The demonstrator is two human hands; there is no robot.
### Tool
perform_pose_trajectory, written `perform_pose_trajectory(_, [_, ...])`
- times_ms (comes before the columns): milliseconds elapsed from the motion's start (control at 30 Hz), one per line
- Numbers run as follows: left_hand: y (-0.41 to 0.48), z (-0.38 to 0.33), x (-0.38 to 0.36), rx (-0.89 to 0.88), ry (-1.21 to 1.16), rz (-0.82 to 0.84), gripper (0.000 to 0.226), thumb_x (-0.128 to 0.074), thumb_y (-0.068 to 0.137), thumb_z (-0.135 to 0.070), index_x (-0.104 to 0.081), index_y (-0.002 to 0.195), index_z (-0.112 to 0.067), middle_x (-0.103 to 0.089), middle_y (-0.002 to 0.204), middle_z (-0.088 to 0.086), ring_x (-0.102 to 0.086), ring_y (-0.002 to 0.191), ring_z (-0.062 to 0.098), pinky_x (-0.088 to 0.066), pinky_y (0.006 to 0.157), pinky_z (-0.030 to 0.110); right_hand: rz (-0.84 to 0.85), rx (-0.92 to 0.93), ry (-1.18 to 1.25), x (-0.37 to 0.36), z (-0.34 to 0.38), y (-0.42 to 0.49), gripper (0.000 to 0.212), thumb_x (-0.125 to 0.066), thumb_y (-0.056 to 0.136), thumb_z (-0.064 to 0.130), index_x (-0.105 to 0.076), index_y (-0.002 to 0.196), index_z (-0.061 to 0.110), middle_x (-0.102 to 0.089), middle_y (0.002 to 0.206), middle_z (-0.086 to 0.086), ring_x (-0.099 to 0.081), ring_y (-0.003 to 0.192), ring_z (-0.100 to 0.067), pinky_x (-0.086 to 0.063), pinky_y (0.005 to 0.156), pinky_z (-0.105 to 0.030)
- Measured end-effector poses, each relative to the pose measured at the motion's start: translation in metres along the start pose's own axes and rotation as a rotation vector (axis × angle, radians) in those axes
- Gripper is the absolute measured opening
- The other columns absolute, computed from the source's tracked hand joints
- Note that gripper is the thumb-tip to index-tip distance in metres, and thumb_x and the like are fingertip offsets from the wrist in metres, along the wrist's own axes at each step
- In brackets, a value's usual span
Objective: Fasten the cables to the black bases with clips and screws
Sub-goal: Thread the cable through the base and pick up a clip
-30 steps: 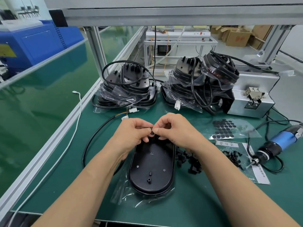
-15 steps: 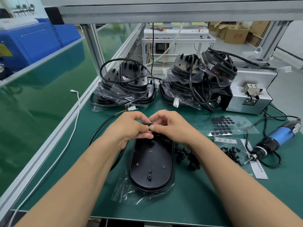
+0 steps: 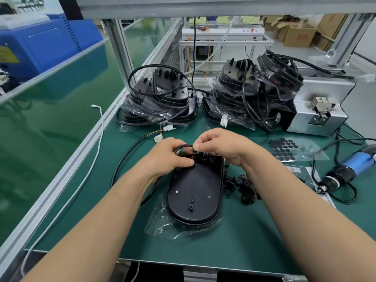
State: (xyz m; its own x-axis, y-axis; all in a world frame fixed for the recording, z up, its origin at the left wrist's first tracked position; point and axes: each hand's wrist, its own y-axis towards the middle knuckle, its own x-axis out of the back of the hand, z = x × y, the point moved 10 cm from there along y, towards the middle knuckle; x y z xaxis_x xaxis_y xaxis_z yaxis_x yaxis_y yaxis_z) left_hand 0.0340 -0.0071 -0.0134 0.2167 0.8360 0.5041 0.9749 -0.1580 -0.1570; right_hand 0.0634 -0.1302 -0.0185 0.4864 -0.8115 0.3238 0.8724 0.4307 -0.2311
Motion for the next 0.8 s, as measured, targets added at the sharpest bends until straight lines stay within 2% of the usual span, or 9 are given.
perform_pose_trajectory(33, [0.0, 0.001, -0.001, -0.01, -0.031, -0.011, 0.021, -0.08, 0.074, -0.007, -0.074, 0.089, -0.021, -0.06, 0.081, -0.007, -0.052, 0.068, 0.002, -0.043, 0.068, 0.017, -0.007, -0.038, 0.013, 0.001, -0.003, 0.002, 0.015, -0.068, 0.091, 0.008, -0.066, 0.077, 0.012, -0.062, 0.06, 0.014, -0.047, 0.057, -0.003, -0.031, 0.061, -0.022])
perform_pose_trajectory(100, [0.004, 0.005, -0.001, -0.012, -0.061, -0.033, 0.02, -0.079, 0.075, -0.004, -0.071, 0.081, -0.021, -0.06, 0.07, -0.007, -0.05, 0.063, 0.004, -0.042, 0.064, 0.016, -0.034, -0.112, -0.005, 0.005, -0.007, 0.005, 0.017, -0.071, 0.089, 0.012, -0.065, 0.073, 0.014, -0.065, 0.079, 0.001, -0.046, 0.077, -0.017, -0.033, 0.069, -0.03])
perform_pose_trajectory(167, [0.007, 0.008, 0.001, 0.001, -0.064, -0.039, 0.015, -0.08, 0.074, -0.004, -0.071, 0.081, -0.014, -0.059, 0.07, -0.001, -0.05, 0.064, 0.009, -0.041, 0.065, 0.02, -0.056, -0.173, -0.034, 0.008, -0.01, 0.006, 0.017, -0.073, 0.086, 0.013, -0.065, 0.072, 0.015, -0.061, 0.097, -0.009, -0.046, 0.092, -0.024, -0.035, 0.08, -0.038])
perform_pose_trajectory(200, [0.008, 0.01, 0.001, 0.011, -0.07, -0.036, 0.015, -0.081, 0.073, -0.006, -0.07, 0.082, -0.011, -0.058, 0.068, 0.0, -0.049, 0.063, 0.01, -0.041, 0.064, 0.02, -0.06, -0.192, -0.038, 0.008, -0.011, 0.006, 0.016, -0.073, 0.086, 0.012, -0.064, 0.072, 0.015, -0.059, 0.099, -0.01, -0.047, 0.095, -0.024, -0.035, 0.083, -0.039])
perform_pose_trajectory(367, [0.007, 0.019, 0.001, 0.013, -0.091, -0.064, 0.017, -0.083, 0.072, -0.011, -0.068, 0.076, -0.017, -0.058, 0.067, -0.002, -0.049, 0.061, 0.007, -0.04, 0.058, 0.014, 0.011, -0.199, 0.084, -0.003, -0.014, 0.008, 0.023, -0.065, 0.09, 0.002, -0.058, 0.071, 0.014, -0.049, 0.075, -0.003, -0.041, 0.079, -0.016, -0.032, 0.071, -0.029])
perform_pose_trajectory(500, [0.005, 0.022, 0.002, -0.008, -0.107, -0.099, 0.016, -0.083, 0.072, -0.013, -0.07, 0.076, -0.021, -0.064, 0.07, -0.003, -0.053, 0.063, 0.008, -0.044, 0.063, 0.018, 0.045, -0.165, 0.038, -0.008, -0.008, 0.006, 0.022, -0.067, 0.088, 0.001, -0.06, 0.07, 0.01, -0.054, 0.071, -0.002, -0.045, 0.072, -0.014, -0.034, 0.074, -0.029])
perform_pose_trajectory(667, [0.004, 0.021, 0.002, -0.024, -0.119, -0.125, 0.016, -0.084, 0.072, -0.013, -0.071, 0.076, -0.022, -0.067, 0.075, -0.001, -0.056, 0.067, 0.01, -0.047, 0.069, 0.025, 0.013, -0.141, -0.002, -0.009, -0.006, 0.003, 0.02, -0.071, 0.084, 0.001, -0.065, 0.067, 0.01, -0.061, 0.076, -0.01, -0.053, 0.069, -0.019, -0.045, 0.065, -0.03])
perform_pose_trajectory(800, [0.004, 0.022, 0.002, -0.019, -0.143, -0.117, 0.016, -0.083, 0.072, -0.011, -0.07, 0.075, -0.021, -0.064, 0.07, -0.003, -0.054, 0.061, 0.008, -0.045, 0.061, 0.017, -0.046, -0.133, -0.009, -0.003, -0.007, 0.002, 0.02, -0.074, 0.082, 0.003, -0.066, 0.067, 0.013, -0.063, 0.088, -0.014, -0.054, 0.083, -0.023, -0.043, 0.077, -0.035])
